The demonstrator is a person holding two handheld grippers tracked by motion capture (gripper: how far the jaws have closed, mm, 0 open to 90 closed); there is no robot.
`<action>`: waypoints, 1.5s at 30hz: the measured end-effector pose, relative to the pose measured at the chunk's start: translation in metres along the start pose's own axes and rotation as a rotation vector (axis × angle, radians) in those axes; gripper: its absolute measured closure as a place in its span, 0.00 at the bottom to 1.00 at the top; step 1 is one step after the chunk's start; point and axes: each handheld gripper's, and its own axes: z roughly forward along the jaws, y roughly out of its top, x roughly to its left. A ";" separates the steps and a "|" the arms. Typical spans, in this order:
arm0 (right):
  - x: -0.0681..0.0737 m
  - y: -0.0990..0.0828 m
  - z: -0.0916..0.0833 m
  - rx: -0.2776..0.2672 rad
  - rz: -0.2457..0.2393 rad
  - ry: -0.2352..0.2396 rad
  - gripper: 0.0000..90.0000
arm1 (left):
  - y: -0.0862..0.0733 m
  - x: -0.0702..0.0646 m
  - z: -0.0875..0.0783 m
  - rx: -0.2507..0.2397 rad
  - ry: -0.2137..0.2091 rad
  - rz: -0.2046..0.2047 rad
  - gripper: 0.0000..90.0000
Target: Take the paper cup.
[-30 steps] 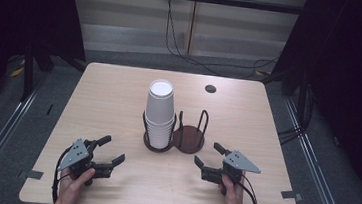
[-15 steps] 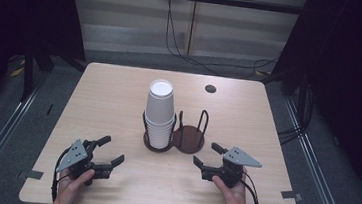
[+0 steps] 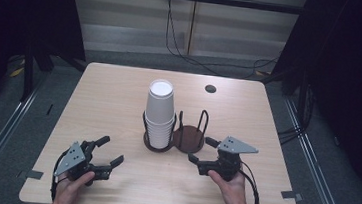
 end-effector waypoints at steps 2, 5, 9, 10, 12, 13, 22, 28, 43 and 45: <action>0.001 0.004 0.001 0.012 0.001 0.006 0.18 | 0.000 0.001 0.002 -0.004 0.002 -0.002 0.17; 0.002 0.014 0.001 0.005 -0.005 0.018 0.21 | 0.000 -0.002 0.005 -0.002 0.005 0.022 0.17; 0.004 0.031 0.003 -0.026 -0.042 0.032 0.22 | 0.000 -0.003 0.004 -0.009 -0.004 0.023 0.17; 0.004 0.031 0.003 -0.026 -0.042 0.032 0.22 | 0.000 -0.002 0.004 -0.013 -0.003 0.025 0.17; 0.004 0.040 0.005 0.006 -0.055 0.035 0.22 | -0.001 -0.003 0.003 -0.021 -0.010 0.018 0.17; 0.004 0.043 0.006 0.017 -0.061 0.042 0.22 | -0.001 -0.003 0.003 -0.020 -0.018 0.021 0.17; 0.001 0.076 0.013 0.117 -0.077 0.092 0.23 | 0.000 -0.002 0.003 -0.017 -0.001 0.022 0.17; 0.001 0.096 0.018 0.132 -0.083 0.109 0.23 | 0.000 -0.002 0.004 -0.015 0.002 0.029 0.17; 0.000 0.147 0.041 0.266 -0.117 0.180 0.19 | -0.001 -0.002 0.003 -0.017 -0.003 0.012 0.17; 0.000 0.153 0.045 0.293 -0.121 0.199 0.20 | -0.001 -0.003 0.004 -0.020 -0.012 -0.001 0.17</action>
